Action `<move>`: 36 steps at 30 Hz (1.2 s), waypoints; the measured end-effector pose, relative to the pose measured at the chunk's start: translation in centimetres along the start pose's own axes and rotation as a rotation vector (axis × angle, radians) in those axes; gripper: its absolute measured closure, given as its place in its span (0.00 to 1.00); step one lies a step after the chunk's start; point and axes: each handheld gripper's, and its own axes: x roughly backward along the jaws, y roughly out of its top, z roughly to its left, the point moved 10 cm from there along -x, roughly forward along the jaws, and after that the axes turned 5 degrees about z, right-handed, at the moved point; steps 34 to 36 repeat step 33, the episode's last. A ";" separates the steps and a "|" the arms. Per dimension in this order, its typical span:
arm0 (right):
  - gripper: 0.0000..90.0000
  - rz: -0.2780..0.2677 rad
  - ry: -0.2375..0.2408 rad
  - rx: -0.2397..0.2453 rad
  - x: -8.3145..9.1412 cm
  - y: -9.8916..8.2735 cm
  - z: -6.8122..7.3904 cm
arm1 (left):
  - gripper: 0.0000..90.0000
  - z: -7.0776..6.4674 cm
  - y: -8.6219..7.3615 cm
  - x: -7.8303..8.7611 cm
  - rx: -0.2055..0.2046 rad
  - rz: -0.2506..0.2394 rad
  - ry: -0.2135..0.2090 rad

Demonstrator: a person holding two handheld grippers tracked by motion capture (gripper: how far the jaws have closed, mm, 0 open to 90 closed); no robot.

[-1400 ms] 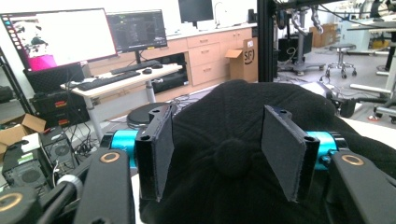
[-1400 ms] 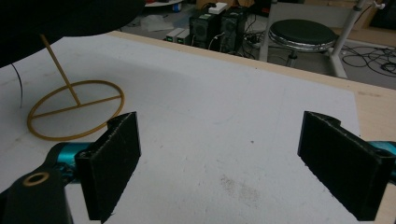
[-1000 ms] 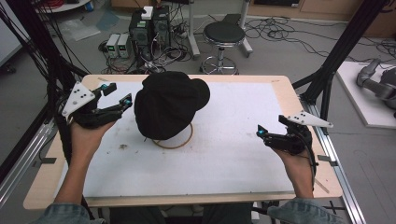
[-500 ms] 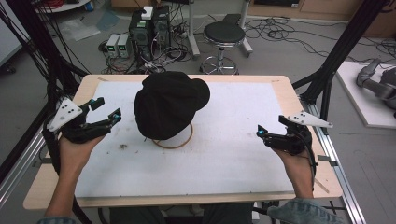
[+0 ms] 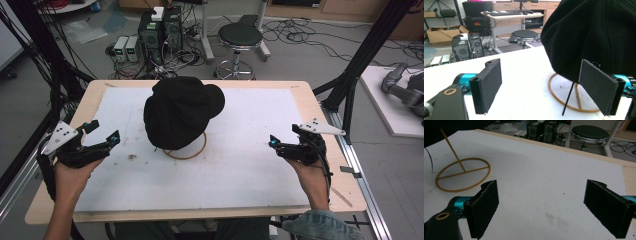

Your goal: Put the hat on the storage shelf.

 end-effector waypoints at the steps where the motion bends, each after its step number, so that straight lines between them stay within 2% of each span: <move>1: 0.14 -0.002 0.002 -0.002 -0.1 -0.1 0.0 | 0.21 0.1 -0.1 0.1 0.000 0.003 -0.001; 5: 0.14 -0.008 0.000 -0.003 -0.4 -0.3 -0.1 | 0.21 0.3 -0.9 0.2 -0.004 0.020 0.004; 9: 0.14 -0.006 0.002 0.007 -0.9 -0.7 -0.3 | 0.21 0.4 -1.5 0.3 0.001 0.019 0.005; 12: 0.14 -0.001 -0.001 -0.003 -1.3 -1.2 -0.4 | 0.21 0.3 -1.9 0.3 0.002 0.018 0.006; 22: 0.14 -0.014 -0.047 -0.037 -2.1 -2.6 -2.0 | 0.21 0.0 -2.9 0.0 0.008 0.023 -0.005; 36: 0.14 -0.011 -0.045 -0.026 -2.3 -2.7 -2.1 | 0.21 0.0 -3.3 -0.2 0.005 0.030 -0.010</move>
